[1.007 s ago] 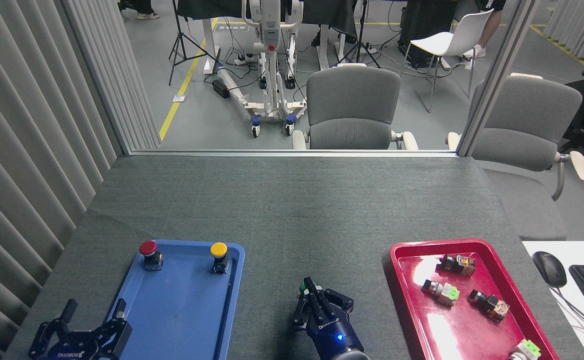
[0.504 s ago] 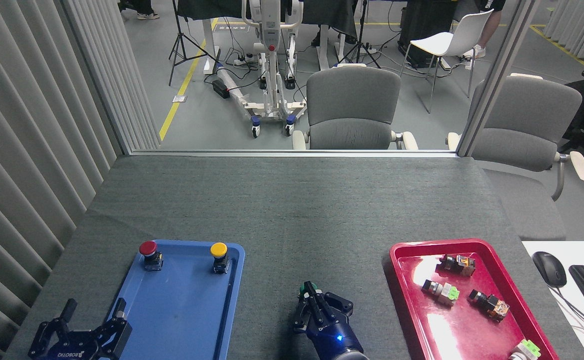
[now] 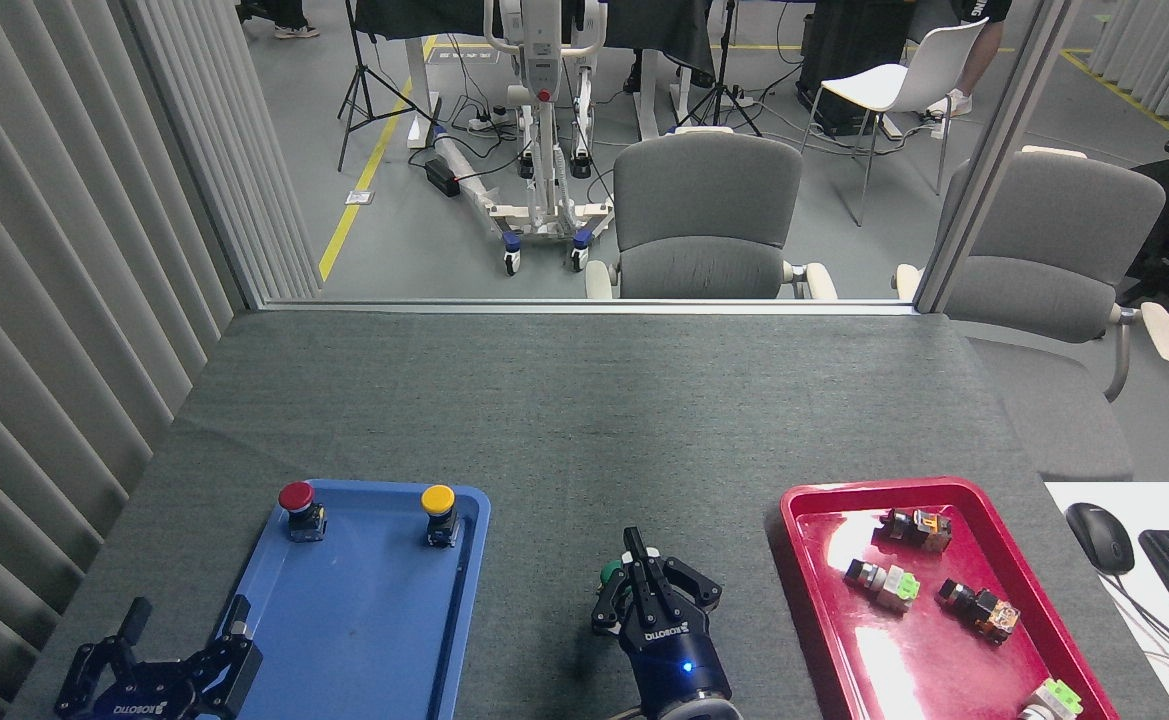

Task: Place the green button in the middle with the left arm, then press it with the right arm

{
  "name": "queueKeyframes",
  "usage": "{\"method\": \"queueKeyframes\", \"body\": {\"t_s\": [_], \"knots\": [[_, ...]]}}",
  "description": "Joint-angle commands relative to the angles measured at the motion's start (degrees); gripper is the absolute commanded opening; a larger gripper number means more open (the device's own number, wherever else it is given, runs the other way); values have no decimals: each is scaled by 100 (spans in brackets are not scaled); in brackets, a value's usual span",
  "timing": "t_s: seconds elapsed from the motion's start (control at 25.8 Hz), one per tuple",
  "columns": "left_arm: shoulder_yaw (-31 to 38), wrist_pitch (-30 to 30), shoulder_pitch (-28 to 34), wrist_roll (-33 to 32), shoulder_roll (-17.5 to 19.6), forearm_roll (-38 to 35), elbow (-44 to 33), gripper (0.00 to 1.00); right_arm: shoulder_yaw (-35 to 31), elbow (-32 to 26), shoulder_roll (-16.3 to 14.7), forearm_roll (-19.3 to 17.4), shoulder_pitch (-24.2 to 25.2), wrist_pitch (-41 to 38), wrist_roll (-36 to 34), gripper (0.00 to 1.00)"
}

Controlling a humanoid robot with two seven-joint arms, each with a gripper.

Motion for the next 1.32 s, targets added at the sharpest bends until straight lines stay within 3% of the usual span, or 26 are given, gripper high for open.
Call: {"method": "queueKeyframes", "body": {"t_s": [0.0, 0.19, 0.43, 0.77, 1.05, 1.28], "knots": [[-6, -18, -1, 1, -10, 1, -16, 99, -57, -169, 1, 1, 103, 195, -272, 99], [-42, -27, -28, -7, -19, 1, -77, 99, -1033, -397, 141, 1, 612, 125, -553, 99], [-33, 17, -72, -104, 34, 1, -60, 99, -1621, -1083, 27, 1, 1192, -33, -650, 100], [354, 184, -98, -113, 43, 1, -60, 99, -1929, -1434, -448, -8, 1562, -288, -615, 100], [864, 184, 7, -104, -1, 1, -51, 99, -1912, -1601, -492, -17, 1781, -280, -623, 100], [872, 123, 34, -86, -19, -8, -60, 99, -1920, -1610, -527, -8, 1781, -280, -588, 100]]}}
